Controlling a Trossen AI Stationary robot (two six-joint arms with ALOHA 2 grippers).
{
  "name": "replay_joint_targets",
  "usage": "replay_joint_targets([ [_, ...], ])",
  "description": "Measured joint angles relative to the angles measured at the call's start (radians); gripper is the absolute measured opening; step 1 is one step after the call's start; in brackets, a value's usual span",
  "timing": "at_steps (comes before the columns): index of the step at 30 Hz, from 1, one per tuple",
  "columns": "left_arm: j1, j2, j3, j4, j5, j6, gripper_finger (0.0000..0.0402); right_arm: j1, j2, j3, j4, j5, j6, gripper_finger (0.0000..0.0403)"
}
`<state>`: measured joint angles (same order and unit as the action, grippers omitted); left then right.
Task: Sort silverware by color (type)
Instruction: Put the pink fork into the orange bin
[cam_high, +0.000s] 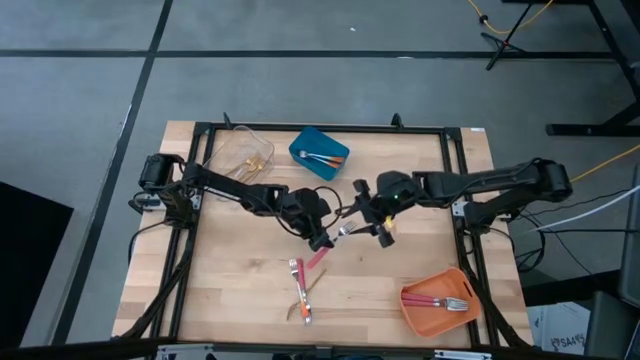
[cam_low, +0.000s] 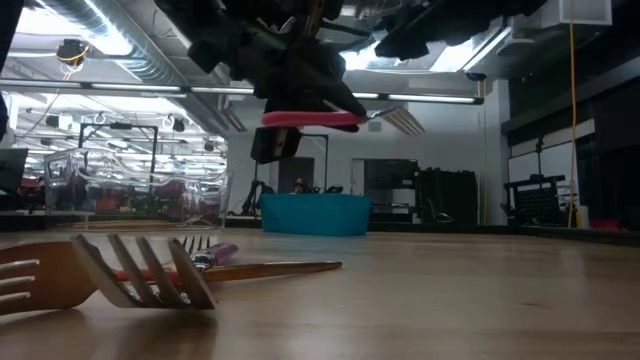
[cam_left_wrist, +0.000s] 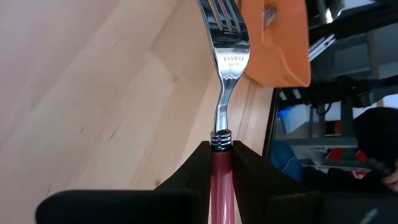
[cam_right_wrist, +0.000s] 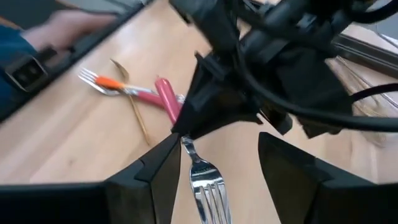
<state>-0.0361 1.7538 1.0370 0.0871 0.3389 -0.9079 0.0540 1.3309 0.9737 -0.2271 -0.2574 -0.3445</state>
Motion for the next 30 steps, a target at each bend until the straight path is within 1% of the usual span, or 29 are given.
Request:
replay_joint_targets([
  [2, 0.005, 0.0, 0.0, 0.013, 0.0, -0.003, 0.0041, 0.015, 0.015, 0.0, 0.0, 0.035, -0.014, 0.0202],
  [9, 0.019, 0.0, 0.0, 0.038, 0.002, -0.006, 0.0041, 0.061, 0.088, 0.0, 0.006, 0.109, -0.092, 0.0202],
  [13, 0.026, 0.0, 0.0, 0.038, 0.005, -0.007, 0.0041, 0.08, 0.128, 0.0, 0.049, 0.17, -0.136, 0.0202],
  [20, 0.032, 0.0, 0.0, 0.037, 0.019, -0.014, 0.0041, 0.077, 0.189, 0.0, 0.063, 0.183, -0.164, 0.0202],
  [30, 0.041, 0.0, 0.0, 0.035, 0.024, -0.081, 0.0041, 0.076, 0.246, 0.0, 0.062, 0.183, -0.163, 0.0202],
])
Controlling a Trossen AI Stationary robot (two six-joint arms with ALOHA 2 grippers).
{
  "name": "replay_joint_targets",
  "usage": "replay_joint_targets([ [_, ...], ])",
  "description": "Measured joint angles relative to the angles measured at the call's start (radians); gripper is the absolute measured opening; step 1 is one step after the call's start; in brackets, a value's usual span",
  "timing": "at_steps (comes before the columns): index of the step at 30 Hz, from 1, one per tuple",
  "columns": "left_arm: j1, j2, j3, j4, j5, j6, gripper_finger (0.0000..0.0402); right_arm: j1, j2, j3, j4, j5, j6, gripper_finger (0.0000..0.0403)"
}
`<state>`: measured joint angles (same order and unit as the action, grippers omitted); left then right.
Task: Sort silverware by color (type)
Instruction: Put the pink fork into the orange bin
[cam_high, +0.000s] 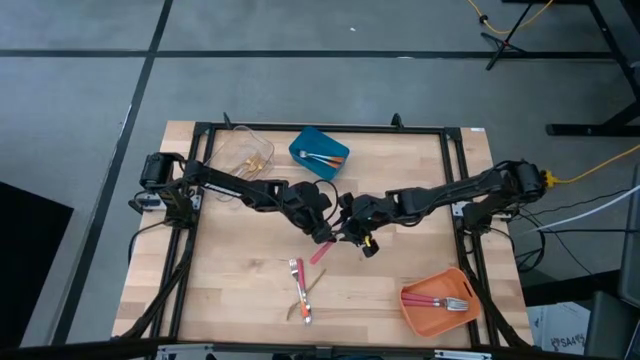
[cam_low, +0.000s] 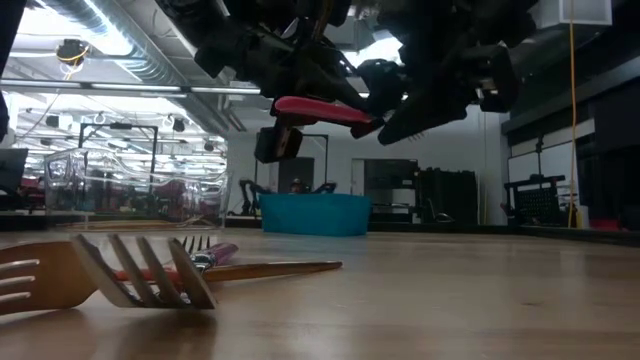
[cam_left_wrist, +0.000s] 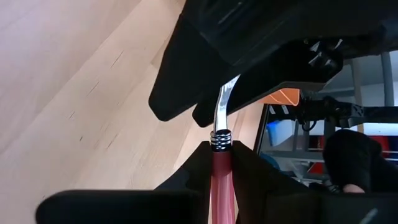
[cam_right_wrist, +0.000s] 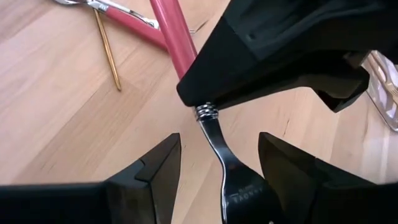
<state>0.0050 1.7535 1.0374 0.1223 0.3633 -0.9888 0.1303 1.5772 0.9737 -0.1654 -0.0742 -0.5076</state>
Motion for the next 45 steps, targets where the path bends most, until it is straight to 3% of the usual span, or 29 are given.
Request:
replay_joint_targets([
  [20, 0.04, 0.0, 0.0, -0.002, 0.001, -0.03, 0.0041, 0.0, 0.0, 0.003, 0.014, -0.015, 0.0, 0.0197],
  [45, 0.041, 0.0, 0.0, -0.002, -0.004, -0.03, 0.0041, 0.001, 0.0, 0.003, 0.004, 0.021, 0.0, 0.0031],
])
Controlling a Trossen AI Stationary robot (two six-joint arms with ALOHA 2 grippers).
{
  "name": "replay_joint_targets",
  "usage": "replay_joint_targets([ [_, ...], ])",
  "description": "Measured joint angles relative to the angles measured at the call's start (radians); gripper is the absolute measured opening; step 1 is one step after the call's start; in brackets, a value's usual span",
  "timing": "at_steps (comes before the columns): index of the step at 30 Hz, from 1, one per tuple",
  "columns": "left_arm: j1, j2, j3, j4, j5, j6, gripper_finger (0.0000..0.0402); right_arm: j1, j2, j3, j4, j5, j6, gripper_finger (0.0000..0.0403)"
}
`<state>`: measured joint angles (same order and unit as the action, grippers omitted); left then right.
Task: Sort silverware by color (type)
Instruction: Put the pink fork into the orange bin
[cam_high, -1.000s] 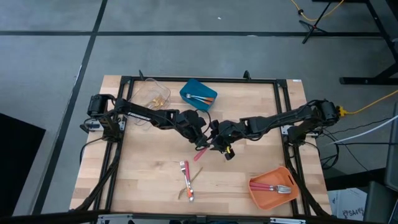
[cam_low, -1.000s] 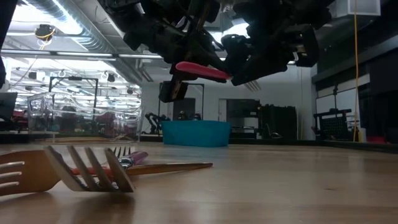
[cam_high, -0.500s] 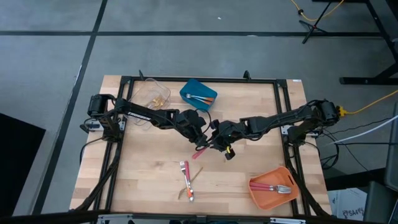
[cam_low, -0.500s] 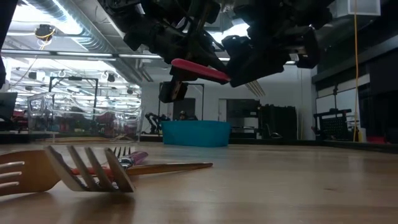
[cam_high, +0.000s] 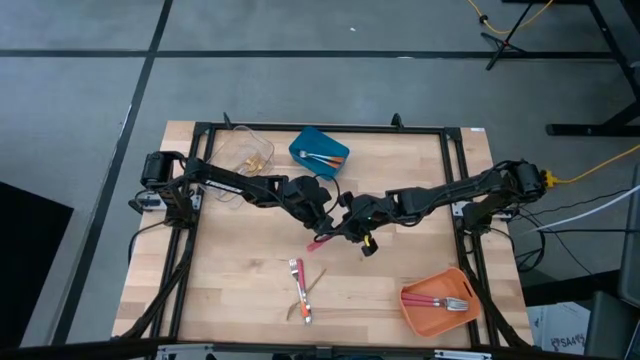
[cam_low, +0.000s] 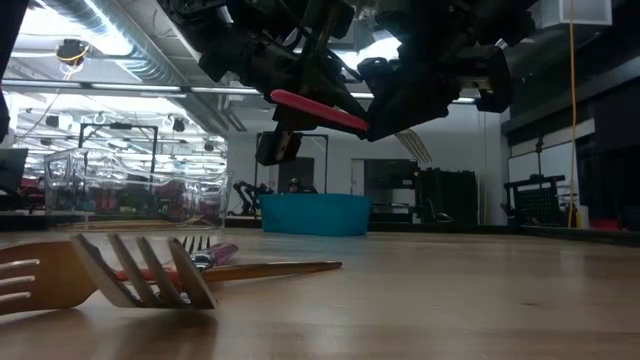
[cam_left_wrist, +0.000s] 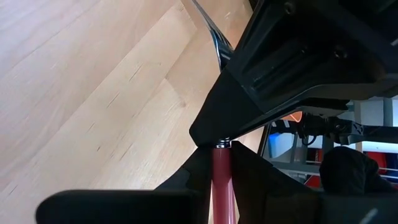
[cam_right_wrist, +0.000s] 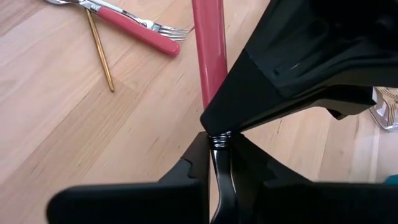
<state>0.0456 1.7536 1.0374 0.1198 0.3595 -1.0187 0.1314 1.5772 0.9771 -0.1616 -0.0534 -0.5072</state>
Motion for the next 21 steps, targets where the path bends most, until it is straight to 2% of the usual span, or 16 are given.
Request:
replay_joint_targets([
  [6, 0.0, 0.0, 0.0, -0.002, 0.001, 0.0, 0.0041, 0.0, 0.0, 0.0, 0.0, 0.0, 0.0, 0.0013],
  [16, 0.0, 0.0, 0.0, -0.001, 0.002, 0.0, 0.0042, 0.0, 0.0, 0.0, 0.0, -0.003, 0.0, 0.0011],
  [21, 0.0, 0.0, 0.0, 0.003, 0.006, 0.008, 0.0072, -0.001, 0.0, 0.0, 0.001, -0.008, 0.001, 0.0011],
])
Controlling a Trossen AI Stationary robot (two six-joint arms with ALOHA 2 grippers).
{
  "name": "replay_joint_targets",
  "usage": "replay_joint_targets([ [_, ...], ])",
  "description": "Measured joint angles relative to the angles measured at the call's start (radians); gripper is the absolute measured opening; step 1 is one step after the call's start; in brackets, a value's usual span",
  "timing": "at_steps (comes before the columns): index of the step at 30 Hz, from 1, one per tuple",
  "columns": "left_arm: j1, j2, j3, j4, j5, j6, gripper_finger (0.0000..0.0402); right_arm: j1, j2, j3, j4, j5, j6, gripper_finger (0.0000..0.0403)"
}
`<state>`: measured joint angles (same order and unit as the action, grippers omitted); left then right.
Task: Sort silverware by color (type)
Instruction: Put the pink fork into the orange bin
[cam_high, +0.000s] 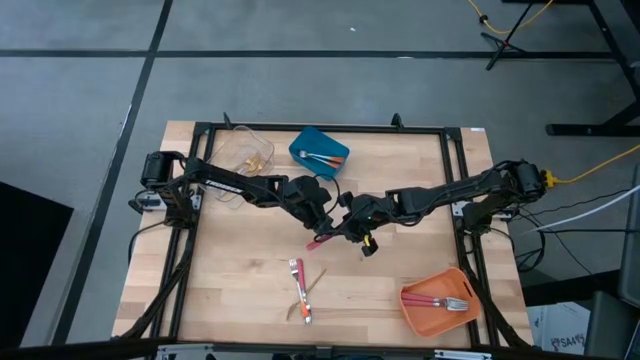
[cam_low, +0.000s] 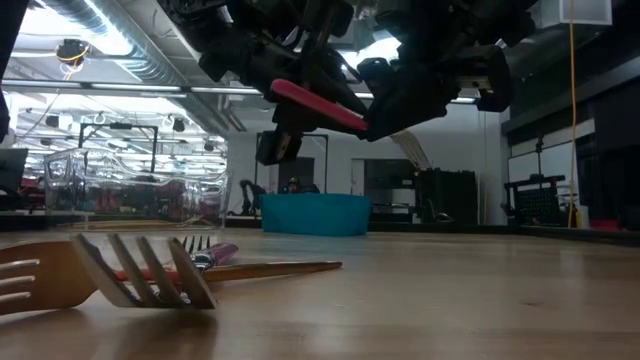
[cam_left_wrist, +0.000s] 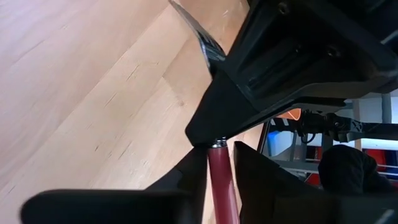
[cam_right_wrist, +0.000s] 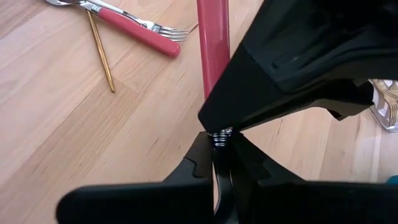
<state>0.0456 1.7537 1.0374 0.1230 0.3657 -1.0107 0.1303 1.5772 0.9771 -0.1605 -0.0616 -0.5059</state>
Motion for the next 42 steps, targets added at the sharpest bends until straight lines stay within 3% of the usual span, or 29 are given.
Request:
replay_joint_targets([
  [8, 0.0, 0.0, 0.0, 0.004, 0.018, 0.0, 0.0123, 0.0, 0.0, 0.0, -0.004, -0.001, 0.0, 0.001],
  [28, 0.042, 0.0, 0.002, -0.019, 0.004, 0.133, 0.0124, 0.048, -0.063, 0.0, -0.175, -0.031, 0.09, 0.001],
  [42, 0.023, 0.0, 0.002, -0.025, -0.061, 0.21, 0.0124, 0.199, -0.245, 0.0, -0.455, 0.084, 0.501, 0.001],
])
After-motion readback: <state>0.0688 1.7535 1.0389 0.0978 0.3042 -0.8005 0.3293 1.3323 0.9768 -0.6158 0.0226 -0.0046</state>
